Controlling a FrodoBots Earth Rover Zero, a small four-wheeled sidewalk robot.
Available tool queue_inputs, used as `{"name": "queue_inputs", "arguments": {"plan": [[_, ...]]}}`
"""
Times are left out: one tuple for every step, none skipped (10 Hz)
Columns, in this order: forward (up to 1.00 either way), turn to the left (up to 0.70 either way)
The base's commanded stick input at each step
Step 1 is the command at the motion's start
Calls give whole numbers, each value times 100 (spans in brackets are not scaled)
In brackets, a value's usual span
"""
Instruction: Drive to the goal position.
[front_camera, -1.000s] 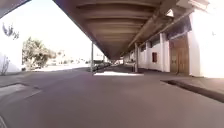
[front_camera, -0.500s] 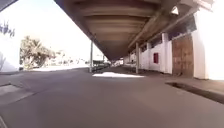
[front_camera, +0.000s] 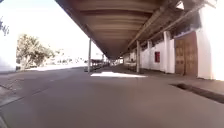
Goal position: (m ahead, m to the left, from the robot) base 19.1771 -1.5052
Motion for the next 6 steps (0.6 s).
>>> {"name": "queue_inputs", "arguments": {"plan": [[70, 0], [70, 0], [70, 0], [70, 0], [70, 0], [70, 0]]}}
